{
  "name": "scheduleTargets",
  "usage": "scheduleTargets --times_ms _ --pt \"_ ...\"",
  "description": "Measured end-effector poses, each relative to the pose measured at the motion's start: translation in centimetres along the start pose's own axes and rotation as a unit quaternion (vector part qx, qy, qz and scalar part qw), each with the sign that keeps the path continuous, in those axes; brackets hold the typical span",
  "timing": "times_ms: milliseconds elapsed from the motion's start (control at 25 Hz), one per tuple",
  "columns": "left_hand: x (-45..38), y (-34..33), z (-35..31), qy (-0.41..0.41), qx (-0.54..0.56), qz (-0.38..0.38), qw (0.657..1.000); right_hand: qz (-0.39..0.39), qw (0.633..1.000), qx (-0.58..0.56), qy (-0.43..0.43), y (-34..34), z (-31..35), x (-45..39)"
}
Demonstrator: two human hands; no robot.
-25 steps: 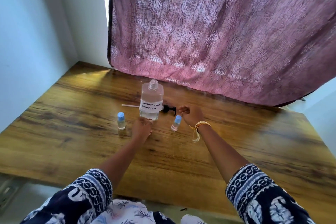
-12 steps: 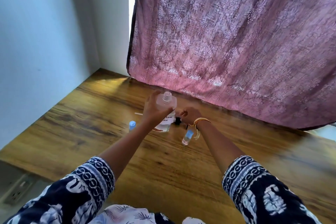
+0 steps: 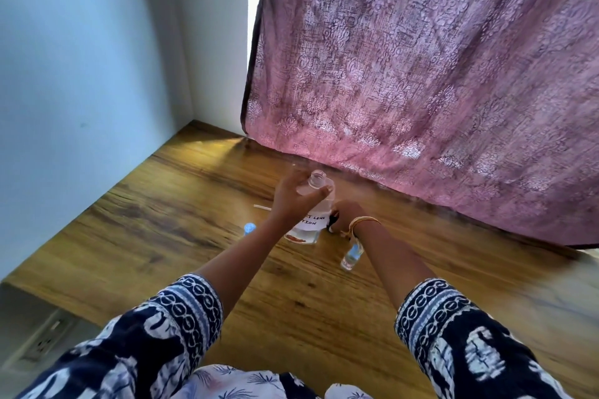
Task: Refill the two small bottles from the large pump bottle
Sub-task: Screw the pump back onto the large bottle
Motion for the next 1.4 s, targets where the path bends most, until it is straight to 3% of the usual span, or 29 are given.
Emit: scheduleTargets --times_ms 200,440,640,920,1160,1400 --pt "-0.3 -0.2 0.7 0.004 0.016 0.011 1.000 -0.012 1.000 -0.002 -0.001 1.1 -0.5 0.1" --pt "-0.7 -0.2 1.7 0.001 0.027 0.016 0.999 -0.120 0.976 -0.168 -0.070 4.5 -3.9 2.7" --pt "-0.7 -0.2 1.5 0.000 0.032 0.026 0.999 -0.190 0.914 -0.334 -0.131 6.7 -6.9 5.8" --pt "-1.1 -0.1 1.2 0.004 0.025 0.044 0.999 -0.227 0.778 -0.559 -0.174 9.0 -8.7 7.9" --pt "-1.1 -0.1 0.9 -0.003 0.023 0.050 0.998 -0.385 0.775 -0.494 -0.088 12.2 -8.1 10.0" --pt "-1.0 -0.1 0.8 -0.008 0.025 0.043 0.999 -0.481 0.813 -0.327 -0.016 14.7 -6.5 12.0"
Point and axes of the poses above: each hand's wrist, its own x-axis away from the middle knuckle, its own y-axis out of the back of the hand, z = x × y, the point moved 5 cm from there along -x, towards the middle knuckle, and after that the axes turned 1 degree about -y, right-handed, at the moved point
